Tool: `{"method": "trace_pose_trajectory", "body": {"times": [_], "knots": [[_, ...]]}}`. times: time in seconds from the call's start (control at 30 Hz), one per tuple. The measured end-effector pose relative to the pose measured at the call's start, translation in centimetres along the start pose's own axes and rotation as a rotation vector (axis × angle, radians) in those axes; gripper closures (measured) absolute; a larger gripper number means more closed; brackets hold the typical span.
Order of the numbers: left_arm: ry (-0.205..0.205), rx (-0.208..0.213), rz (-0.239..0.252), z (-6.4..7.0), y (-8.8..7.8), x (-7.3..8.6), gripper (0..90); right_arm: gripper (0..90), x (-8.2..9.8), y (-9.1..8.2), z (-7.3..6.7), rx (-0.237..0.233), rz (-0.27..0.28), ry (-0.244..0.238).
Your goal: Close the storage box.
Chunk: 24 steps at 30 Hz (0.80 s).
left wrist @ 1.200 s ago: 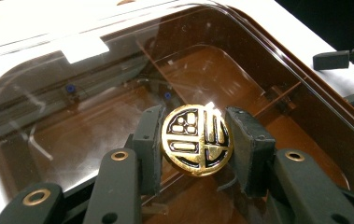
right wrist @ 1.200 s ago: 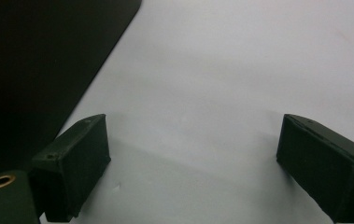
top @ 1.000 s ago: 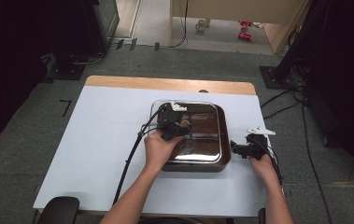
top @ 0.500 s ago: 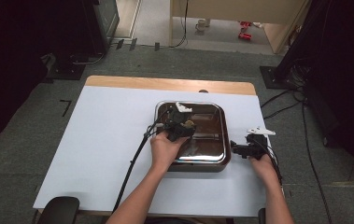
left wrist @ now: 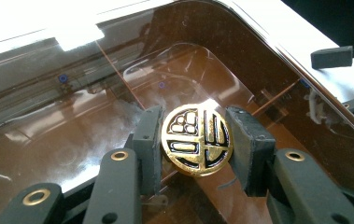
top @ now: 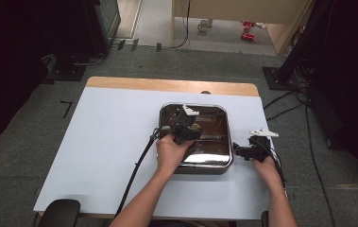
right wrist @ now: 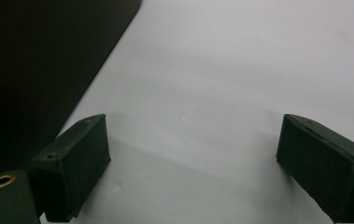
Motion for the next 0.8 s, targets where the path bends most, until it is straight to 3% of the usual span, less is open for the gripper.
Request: {"method": "trace_pose_trajectory", "body": {"times": [0.13, 0.23, 0.67, 0.8], "knots": [[0.010, -0.013, -0.006, 0.26, 0.02, 0.25, 59.3, 9.0, 0.00, 0.00, 0.00, 0.000, 0.000, 0.000], [-0.017, 0.008, -0.003, 0.12, 0.10, 0.44, 59.3, 9.0, 0.00, 0.00, 0.00, -0.001, -0.001, 0.000], [-0.003, 0.021, 0.003, 0.07, 0.10, 0.46, 58.6, 9.0, 0.01, -0.01, -0.01, -0.001, -0.001, 0.001], [-0.007, 0.034, 0.038, -0.08, -0.59, 0.00, 55.1, 9.0, 0.00, 0.00, 0.00, -0.001, 0.000, 0.001]]}}
Point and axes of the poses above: each handheld gripper's, and its own axes: y roughly forward along the jaws, x roughly out of its underside, z roughly to its right, the point moved 8 cm from there along y, roughly forward along the jaws, and after that the axes turned 7 degrees about -x, right-handed, at the moved point
